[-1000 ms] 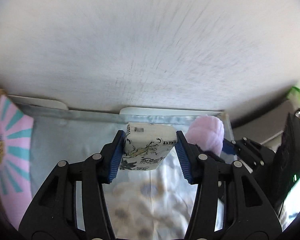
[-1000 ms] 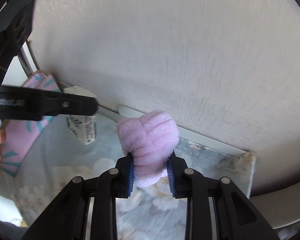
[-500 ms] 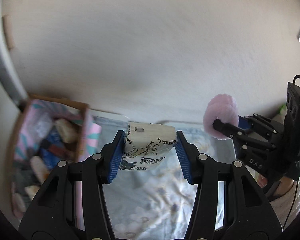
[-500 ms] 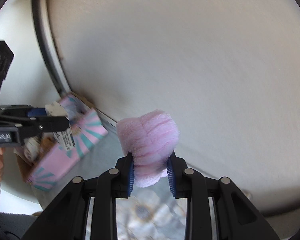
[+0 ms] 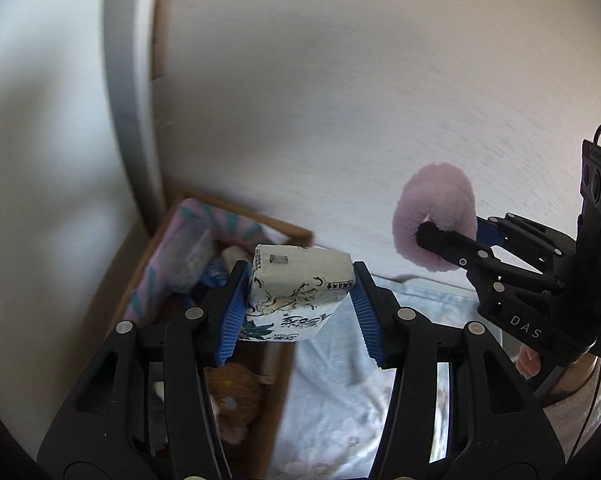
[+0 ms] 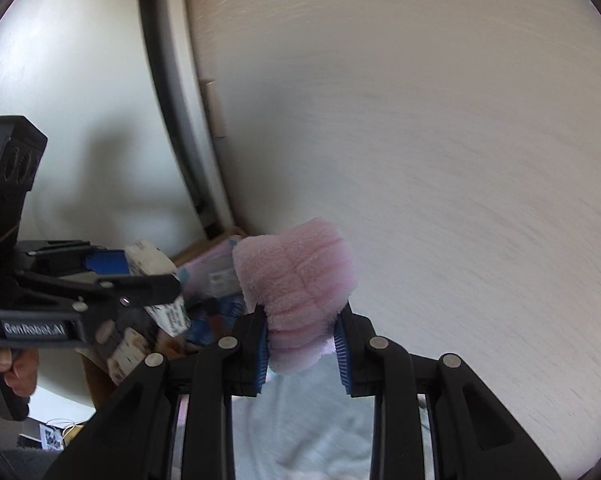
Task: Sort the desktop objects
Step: 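Carry the tissue box and pink towel into the cardboard box and release both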
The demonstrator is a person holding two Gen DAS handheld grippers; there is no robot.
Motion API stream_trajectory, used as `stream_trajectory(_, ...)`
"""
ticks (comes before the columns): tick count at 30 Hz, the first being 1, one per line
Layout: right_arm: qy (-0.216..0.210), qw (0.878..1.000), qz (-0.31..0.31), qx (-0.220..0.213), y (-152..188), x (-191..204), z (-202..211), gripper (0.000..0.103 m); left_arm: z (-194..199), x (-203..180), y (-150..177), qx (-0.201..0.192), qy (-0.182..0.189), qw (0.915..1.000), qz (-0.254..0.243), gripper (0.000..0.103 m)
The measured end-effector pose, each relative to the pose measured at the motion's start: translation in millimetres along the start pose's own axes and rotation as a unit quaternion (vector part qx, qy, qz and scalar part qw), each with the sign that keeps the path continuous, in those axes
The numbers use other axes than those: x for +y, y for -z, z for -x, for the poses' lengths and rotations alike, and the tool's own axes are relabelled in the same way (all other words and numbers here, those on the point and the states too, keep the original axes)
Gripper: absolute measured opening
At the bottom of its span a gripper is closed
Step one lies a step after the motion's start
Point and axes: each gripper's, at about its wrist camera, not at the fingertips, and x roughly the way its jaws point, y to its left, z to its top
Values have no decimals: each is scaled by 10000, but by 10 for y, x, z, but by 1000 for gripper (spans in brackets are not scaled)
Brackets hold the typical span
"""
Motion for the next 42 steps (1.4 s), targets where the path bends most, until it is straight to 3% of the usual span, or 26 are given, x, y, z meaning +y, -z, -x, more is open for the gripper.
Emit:
stream_trajectory(10,-307,9983,35,501,-209,244,-629,26,-95,537,143,174,-55,9997,190,47)
stream_trajectory(17,-339,9955,13,883,-156,326,-941,28,-181,624,188,329,33,9994,124,49)
stream_trajectory(18,-453,9942,-64,977,-158,308,-991,32,-184,622,187,363,39,9993,86,52)
stream_trajectory(19,-486,9936,-117,1016,-162,294,-1016,43,-179,604,187,459,135,9989,3,66)
stream_trajectory(20,-491,9933,-177,1034,-168,270,-1039,48,-204,611,183,519,92,9986,-47,90)
stream_trajectory(21,-473,9934,-220,1024,-176,243,-1043,55,-225,597,181,533,-183,9984,-104,101)
stream_trajectory(22,-427,9935,-287,1011,-189,209,-1041,65,-216,592,183,515,-358,9977,-265,103)
stream_trajectory(24,-395,9937,-486,926,-212,123,-998,73,-193,602,203,486,-222,9978,-385,103)
stream_trajectory(33,-427,9916,-913,810,-175,223,-853,76,-131,623,272,579,-311,9964,-543,103)
stream_trajectory(35,-365,9919,-958,747,-158,248,-835,85,-131,598,288,540,-309,9963,-596,103)
stream_trajectory(36,-328,9922,-966,720,-136,239,-748,98,-110,580,290,528,-304,9961,-632,103)
stream_trajectory(37,-293,9924,-972,702,-129,243,-718,103,-141,561,286,537,-343,9957,-668,103)
stream_trajectory(42,84,9927,-1062,559,-60,260,-418,103,47,374,292,396,-491,9932,-982,103)
